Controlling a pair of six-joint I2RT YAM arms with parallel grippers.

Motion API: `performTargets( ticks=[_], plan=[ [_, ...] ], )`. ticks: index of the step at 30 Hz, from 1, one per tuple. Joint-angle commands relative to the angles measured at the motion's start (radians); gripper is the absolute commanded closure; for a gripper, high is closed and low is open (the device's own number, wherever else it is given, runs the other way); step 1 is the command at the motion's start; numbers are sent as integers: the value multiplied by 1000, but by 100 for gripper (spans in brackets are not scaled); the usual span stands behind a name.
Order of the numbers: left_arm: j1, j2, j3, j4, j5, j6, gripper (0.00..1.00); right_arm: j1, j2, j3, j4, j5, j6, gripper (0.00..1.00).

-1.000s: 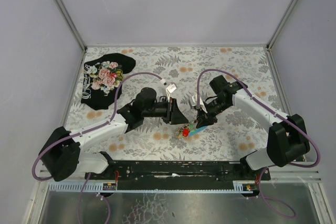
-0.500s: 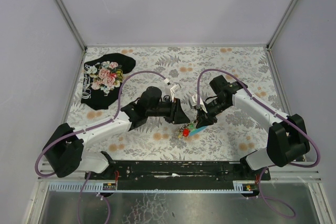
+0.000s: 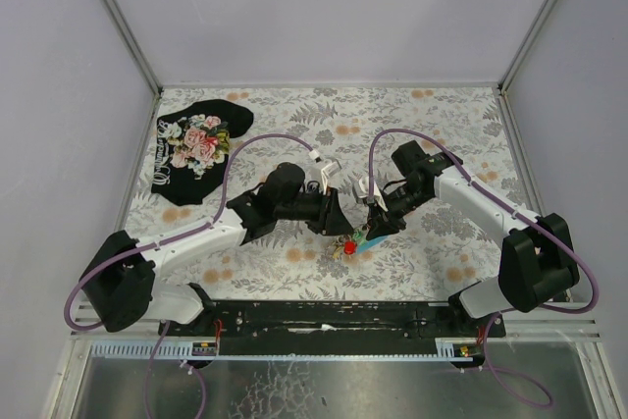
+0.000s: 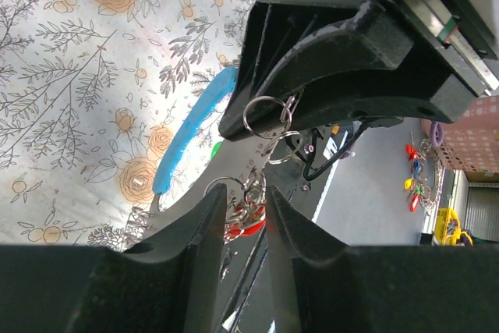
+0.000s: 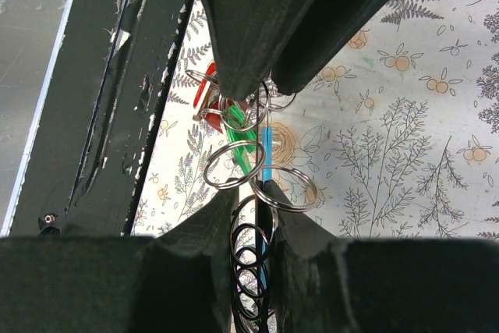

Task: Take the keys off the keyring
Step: Pick up the key from the keyring.

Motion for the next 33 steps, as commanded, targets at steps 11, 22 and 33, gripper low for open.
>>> performTargets(
  ticks=[11, 22, 33],
  plan=[
    [-11, -27, 41, 17, 50, 5, 78, 9, -5, 15, -13, -64, -14, 100],
    [-17, 3, 71, -40, 18, 18, 84, 9, -4, 16, -13, -64, -13, 100],
    [-17, 41, 95, -69, -10, -3, 85, 8, -25, 4, 54, -23, 61, 100]
  ],
)
